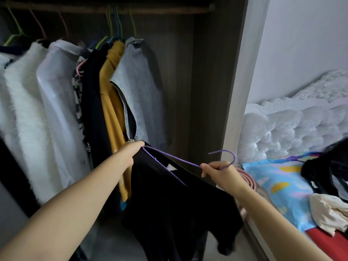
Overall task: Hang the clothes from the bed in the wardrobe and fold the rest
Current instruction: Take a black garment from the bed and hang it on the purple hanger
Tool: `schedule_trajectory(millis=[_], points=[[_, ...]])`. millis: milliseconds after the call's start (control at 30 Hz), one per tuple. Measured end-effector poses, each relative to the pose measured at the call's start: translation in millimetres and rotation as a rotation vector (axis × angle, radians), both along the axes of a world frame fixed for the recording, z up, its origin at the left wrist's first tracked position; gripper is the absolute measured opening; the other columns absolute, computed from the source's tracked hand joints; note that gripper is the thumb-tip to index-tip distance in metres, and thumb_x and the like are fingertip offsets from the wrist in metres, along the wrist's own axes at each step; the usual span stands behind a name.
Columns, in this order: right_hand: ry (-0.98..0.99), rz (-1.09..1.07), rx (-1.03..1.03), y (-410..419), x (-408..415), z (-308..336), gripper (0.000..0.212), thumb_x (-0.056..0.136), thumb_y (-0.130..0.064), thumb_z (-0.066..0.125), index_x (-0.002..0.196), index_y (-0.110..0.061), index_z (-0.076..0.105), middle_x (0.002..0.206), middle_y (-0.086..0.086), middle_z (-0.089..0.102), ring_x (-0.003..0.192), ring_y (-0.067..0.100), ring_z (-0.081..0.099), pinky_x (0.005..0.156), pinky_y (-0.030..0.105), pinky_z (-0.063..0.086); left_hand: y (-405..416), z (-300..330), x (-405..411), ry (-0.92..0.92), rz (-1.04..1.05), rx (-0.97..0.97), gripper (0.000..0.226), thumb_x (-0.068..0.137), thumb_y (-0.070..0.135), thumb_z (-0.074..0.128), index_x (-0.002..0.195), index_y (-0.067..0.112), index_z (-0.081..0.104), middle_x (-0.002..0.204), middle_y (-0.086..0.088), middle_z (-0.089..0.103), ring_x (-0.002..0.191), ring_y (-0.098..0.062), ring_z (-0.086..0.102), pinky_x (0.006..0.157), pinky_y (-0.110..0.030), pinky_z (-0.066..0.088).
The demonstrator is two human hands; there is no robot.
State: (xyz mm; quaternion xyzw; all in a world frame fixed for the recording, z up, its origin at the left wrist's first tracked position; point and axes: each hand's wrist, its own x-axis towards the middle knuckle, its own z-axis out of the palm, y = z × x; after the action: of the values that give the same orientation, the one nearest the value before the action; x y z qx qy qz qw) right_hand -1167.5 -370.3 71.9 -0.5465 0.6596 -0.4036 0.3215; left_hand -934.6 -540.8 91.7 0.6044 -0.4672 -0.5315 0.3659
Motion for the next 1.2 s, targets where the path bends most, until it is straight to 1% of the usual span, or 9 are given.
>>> schedule_trajectory(millis=[133,267,433,633,700,833,900,1000,1200], points=[[0.185,0.017,0.146,-5.6,-6.3,17.5,0.031,0.094,-0.034,0.057,0.07,-0.019,0.071,0.054,-0.013,0.058,0.057,0.003,0.054,0.055,0.007,0.039,2.3,-4.8,-10.8,-0.501,-0.15,-0.358,0.025,0.088,0.017,0.051,0.063,0.017,0.046,0.067,-0.005,0.049,0.062,-0.021,0.048,0.05,-0.023,0.038],[0.304,0.033,0.107,-15.2,-3.0,58.2,0.031,0.095,-0.035,0.055,0.073,-0.022,0.071,0.043,-0.016,0.053,0.044,-0.003,0.049,0.048,0.009,0.033,20.5,-0.6,-32.2,-1.084,-0.362,-0.644,0.019,0.086,0.022,0.046,0.08,0.019,0.064,0.092,-0.005,0.062,0.095,-0.031,0.058,0.085,-0.04,0.046],[0.393,0.158,0.278,-33.9,12.3,78.8,0.028,0.096,-0.029,0.054,0.092,-0.008,0.071,0.059,-0.003,0.05,0.052,0.01,0.044,0.051,0.016,0.036,37.5,5.9,-57.9,-0.757,-0.639,-0.392,0.036,0.087,0.007,0.041,0.1,0.02,0.073,0.082,-0.003,0.062,0.066,-0.024,0.067,0.048,-0.023,0.052],[0.24,0.166,0.244,-26.4,-7.3,110.3,0.022,0.094,-0.019,0.057,0.101,-0.001,0.069,0.052,-0.002,0.044,0.042,0.008,0.036,0.042,0.017,0.031,31.2,29.6,-36.0,-0.472,-0.95,-0.462,0.036,0.091,0.018,0.061,0.126,0.027,0.059,0.115,0.006,0.057,0.109,-0.004,0.054,0.091,-0.019,0.042],[0.206,0.208,0.188,-20.9,-9.6,125.0,0.021,0.095,-0.016,0.056,0.105,-0.002,0.068,0.054,-0.003,0.051,0.044,0.006,0.043,0.043,0.015,0.035,40.5,32.7,-45.3,-0.321,-1.028,-0.522,0.021,0.091,0.021,0.062,0.111,0.027,0.066,0.096,0.011,0.065,0.091,0.003,0.058,0.085,-0.015,0.044],[0.228,0.23,0.091,0.0,-28.7,146.6,0.024,0.095,-0.015,0.054,0.118,-0.011,0.063,0.097,0.0,0.071,0.086,0.01,0.069,0.075,0.02,0.055,34.9,25.8,-60.3,-0.262,-0.726,-0.86,0.029,0.095,0.027,0.054,0.068,0.022,0.062,0.065,-0.004,0.058,0.064,-0.014,0.054,0.068,-0.032,0.043],[0.555,0.187,0.094,17.0,-50.9,148.4,0.031,0.096,-0.028,0.053,0.125,-0.019,0.059,0.115,-0.002,0.067,0.105,0.015,0.063,0.096,0.03,0.048,21.6,26.0,-55.1,-0.219,-0.627,-0.905,0.028,0.095,0.03,0.054,0.068,0.022,0.06,0.071,-0.009,0.062,0.067,-0.018,0.055,0.071,-0.037,0.045],[0.957,0.123,0.186,36.4,-75.0,131.5,0.021,0.099,-0.035,0.042,0.092,-0.024,0.058,0.085,-0.01,0.059,0.09,0.017,0.055,0.078,0.019,0.037,8.1,31.4,-47.9,-0.208,-0.52,-0.915,0.031,0.096,0.026,0.054,0.065,0.022,0.059,0.072,-0.009,0.062,0.065,-0.007,0.052,0.069,-0.023,0.042],[1.031,-0.022,-0.039,27.1,-61.1,107.6,0.036,0.102,-0.031,0.033,0.067,-0.031,0.027,0.066,-0.007,0.041,0.069,0.019,0.043,0.065,0.023,0.026,4.9,41.0,-58.9,-0.2,-0.524,-0.962,0.03,0.095,0.025,0.055,0.066,0.026,0.06,0.061,0.009,0.056,0.06,-0.002,0.048,0.065,-0.019,0.037]])
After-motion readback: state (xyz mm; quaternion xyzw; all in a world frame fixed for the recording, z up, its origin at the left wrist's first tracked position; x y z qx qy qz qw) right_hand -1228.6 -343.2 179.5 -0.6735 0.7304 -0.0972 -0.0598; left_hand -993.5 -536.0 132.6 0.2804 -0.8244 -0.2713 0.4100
